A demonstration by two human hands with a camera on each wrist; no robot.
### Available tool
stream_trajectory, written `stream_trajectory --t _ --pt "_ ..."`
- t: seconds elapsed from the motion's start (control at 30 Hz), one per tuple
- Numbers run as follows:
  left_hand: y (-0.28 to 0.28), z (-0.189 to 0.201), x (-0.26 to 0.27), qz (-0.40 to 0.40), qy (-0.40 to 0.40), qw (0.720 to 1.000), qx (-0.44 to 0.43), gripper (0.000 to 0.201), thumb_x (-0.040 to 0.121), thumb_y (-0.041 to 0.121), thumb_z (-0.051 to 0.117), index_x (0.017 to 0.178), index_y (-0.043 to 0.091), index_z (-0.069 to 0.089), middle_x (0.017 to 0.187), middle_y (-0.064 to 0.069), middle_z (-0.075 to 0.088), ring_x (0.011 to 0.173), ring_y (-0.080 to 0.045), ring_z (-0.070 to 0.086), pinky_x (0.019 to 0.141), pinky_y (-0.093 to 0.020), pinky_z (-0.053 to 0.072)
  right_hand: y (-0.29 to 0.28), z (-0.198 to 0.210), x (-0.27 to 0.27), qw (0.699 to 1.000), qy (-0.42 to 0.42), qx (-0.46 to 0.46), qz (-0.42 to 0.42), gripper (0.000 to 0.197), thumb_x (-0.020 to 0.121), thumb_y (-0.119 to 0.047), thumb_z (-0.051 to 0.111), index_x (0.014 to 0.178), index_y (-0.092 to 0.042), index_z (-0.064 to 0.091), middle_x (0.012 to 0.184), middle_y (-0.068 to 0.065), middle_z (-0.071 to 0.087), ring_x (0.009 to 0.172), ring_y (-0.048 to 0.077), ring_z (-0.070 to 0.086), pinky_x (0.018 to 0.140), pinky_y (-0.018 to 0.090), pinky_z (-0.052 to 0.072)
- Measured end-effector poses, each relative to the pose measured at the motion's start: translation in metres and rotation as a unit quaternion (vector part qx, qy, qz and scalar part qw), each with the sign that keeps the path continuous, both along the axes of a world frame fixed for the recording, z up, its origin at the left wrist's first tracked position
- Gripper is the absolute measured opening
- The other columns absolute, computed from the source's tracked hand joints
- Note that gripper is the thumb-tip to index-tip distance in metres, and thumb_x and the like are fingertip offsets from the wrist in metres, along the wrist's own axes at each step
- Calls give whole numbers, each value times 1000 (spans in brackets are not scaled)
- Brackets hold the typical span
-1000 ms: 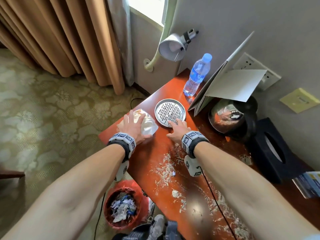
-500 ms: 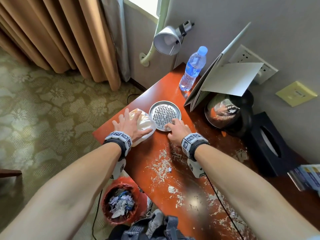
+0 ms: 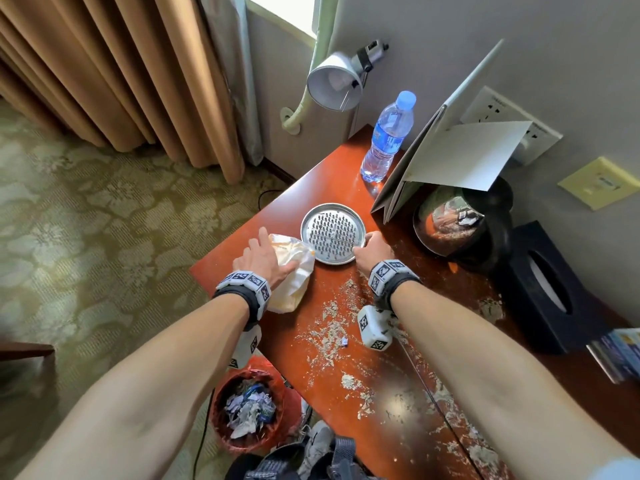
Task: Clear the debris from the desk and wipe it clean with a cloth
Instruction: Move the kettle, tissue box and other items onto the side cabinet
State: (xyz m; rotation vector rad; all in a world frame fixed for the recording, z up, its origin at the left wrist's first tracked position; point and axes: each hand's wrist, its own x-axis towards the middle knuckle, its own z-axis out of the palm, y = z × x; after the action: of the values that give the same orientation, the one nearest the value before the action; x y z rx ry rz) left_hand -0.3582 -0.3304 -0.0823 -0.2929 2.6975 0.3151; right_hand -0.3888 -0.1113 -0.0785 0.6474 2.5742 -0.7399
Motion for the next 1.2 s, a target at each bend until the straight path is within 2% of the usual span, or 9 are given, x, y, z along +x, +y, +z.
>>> stream_trajectory --t 0.13,0.27,0.43,0.53,0.63,0.73,0.9,1.0,1.2 --pt "-5 3 0 -12 16 1000 4 108 71 88 42 147 13 21 129 -11 51 109 -31 59 81 -42 48 -11 -4 -5 997 -13 -25 -74 47 90 -12 60 133 -8 42 130 17 56 121 36 52 97 40 45" --pt "-10 3 -1 -18 32 999 7 100 76 87 33 145 14 27 132 -9 53 110 -31 60 82 -41 47 -10 -24 -11 992 -7 -58 -116 38 81 -14 64 116 -4 54 110 17 68 94 34 68 82 44 58" --pt "-11 4 -3 -26 16 999 -10 86 79 82 43 132 14 38 124 -8 55 104 -30 62 76 -38 45 -6 -6 -12 982 -31 -142 -123 26 90 -7 56 112 5 64 100 12 68 82 23 66 69 31 54" --pt "-10 4 -4 -21 2 1000 -13 75 79 78 49 118 14 48 114 -7 58 98 -29 62 73 -36 44 -4 0 -13 982 -26 -146 -120 26 89 -9 57 108 7 65 102 17 71 81 27 65 68 33 51" --pt "-7 4 -5 -20 -18 1000 -7 69 78 71 57 115 13 52 112 -8 58 95 -28 61 75 -37 47 -6 1 -13 986 -16 -121 -115 26 84 -12 58 102 4 67 102 21 70 94 36 68 77 42 55" --pt "-5 5 -2 -8 -26 999 21 65 79 61 63 119 11 49 115 -8 55 98 -27 59 82 -39 51 -5 9 -7 994 -11 -76 -84 30 90 -13 52 112 4 65 114 20 67 98 35 62 74 32 45" --pt "0 11 7 -21 -19 998 59 50 87 40 58 122 12 37 114 -14 61 96 -34 61 82 -40 51 -1 15 7 997 3 -37 -67 31 96 -15 47 119 1 61 124 20 62 112 36 58 83 32 43" --pt "5 18 13 -41 -6 997 63 50 89 39 55 127 13 36 115 -16 64 97 -36 63 82 -41 51 4 19 16 998 16 -29 -59 33 100 -18 42 124 -1 57 130 20 57 119 36 54 91 33 42" --pt "15 37 22 -66 17 995 75 46 93 37 53 130 15 38 118 -17 64 102 -37 62 84 -39 47 19 30 44 998 30 -3 -50 29 101 -17 39 123 -5 54 129 21 58 119 38 53 91 35 40"
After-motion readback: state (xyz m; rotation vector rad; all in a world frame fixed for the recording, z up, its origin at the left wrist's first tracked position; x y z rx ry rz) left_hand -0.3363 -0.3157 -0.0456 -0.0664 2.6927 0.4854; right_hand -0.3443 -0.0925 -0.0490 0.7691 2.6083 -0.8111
